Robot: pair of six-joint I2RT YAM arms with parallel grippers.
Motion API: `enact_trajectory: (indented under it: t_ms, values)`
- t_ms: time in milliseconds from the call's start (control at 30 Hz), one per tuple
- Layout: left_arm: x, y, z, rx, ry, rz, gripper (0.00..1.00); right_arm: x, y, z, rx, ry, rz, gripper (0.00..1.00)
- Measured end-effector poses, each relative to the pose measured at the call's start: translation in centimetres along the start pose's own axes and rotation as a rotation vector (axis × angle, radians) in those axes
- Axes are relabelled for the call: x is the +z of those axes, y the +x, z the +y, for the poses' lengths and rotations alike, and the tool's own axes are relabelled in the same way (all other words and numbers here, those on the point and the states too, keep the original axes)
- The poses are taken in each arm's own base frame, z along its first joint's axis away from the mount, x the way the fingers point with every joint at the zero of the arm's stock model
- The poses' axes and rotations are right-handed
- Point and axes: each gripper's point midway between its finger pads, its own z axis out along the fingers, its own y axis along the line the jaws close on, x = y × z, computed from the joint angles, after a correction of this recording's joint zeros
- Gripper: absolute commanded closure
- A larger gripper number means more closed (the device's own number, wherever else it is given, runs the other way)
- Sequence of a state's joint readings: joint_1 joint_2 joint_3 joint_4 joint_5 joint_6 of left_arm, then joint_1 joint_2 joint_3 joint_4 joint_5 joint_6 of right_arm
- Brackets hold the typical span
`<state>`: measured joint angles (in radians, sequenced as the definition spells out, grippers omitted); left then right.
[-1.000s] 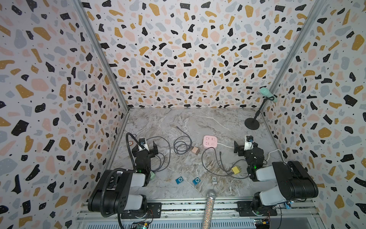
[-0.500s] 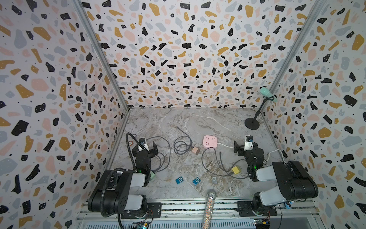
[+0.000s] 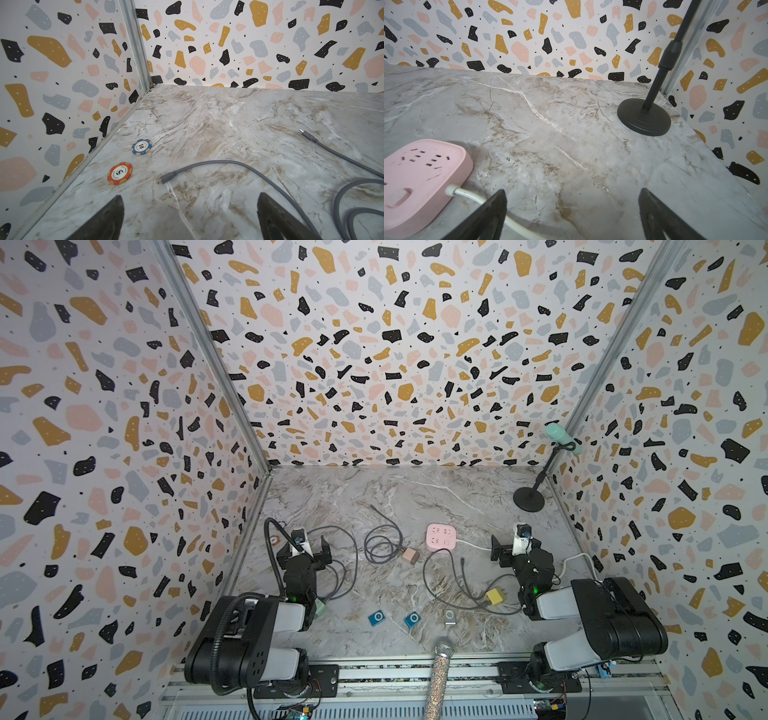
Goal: Charge mp3
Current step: Pick up the plug from the center of the board.
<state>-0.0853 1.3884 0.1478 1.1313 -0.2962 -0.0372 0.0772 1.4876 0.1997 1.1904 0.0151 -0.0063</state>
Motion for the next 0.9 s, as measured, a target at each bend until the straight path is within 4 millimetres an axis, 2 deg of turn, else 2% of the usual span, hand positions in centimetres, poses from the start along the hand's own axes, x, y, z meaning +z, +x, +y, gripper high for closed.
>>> enact_trajectory:
  t_ms: [167, 267, 333, 433, 533, 633, 700, 767, 900]
  values:
    - [0.6, -0.5, -0.1, 0.006, -0.004, 0.021, 0.0, 0.0, 0.0, -0.1, 0.0, 0.005, 0.001, 0.01]
    - [1.8, -3.7, -0.5, -0.001, -0.004, -0.001, 0.0, 0.4, -0.3, -0.7, 0.005, 0.036, 0.027, 0.01]
    - [1.9, -6.9, -0.5, -0.028, -0.007, -0.053, 0.0, 1.1, -2.3, -1.3, 0.013, 0.064, 0.019, 0.01]
    - [1.5, -10.2, -0.1, -0.091, -0.023, -0.108, 0.0, 1.2, -6.8, -2.3, 0.036, 0.101, -0.049, 0.0]
    - [1.5, -11.9, 0.1, -0.154, -0.031, -0.107, 0.0, 0.8, -10.4, -3.4, 0.084, 0.159, -0.066, 0.04]
    - [1.9, -12.7, 0.0, -0.203, -0.028, -0.066, 0.01, 0.5, -11.9, -4.4, 0.148, 0.219, 0.001, 0.08]
    - [2.0, -12.8, -0.2, -0.229, -0.025, -0.027, 0.02, 0.2, -11.8, -4.7, 0.191, 0.254, 0.071, 0.1]
    - [2.0, -12.5, -0.4, -0.248, -0.024, 0.019, 0.03, -0.4, -10.8, -4.6, 0.234, 0.279, 0.16, 0.11]
    - [1.3, -11.1, -1.2, -0.254, -0.018, 0.118, 0.04, -3.1, -7.0, -2.5, 0.319, 0.277, 0.353, 0.16]
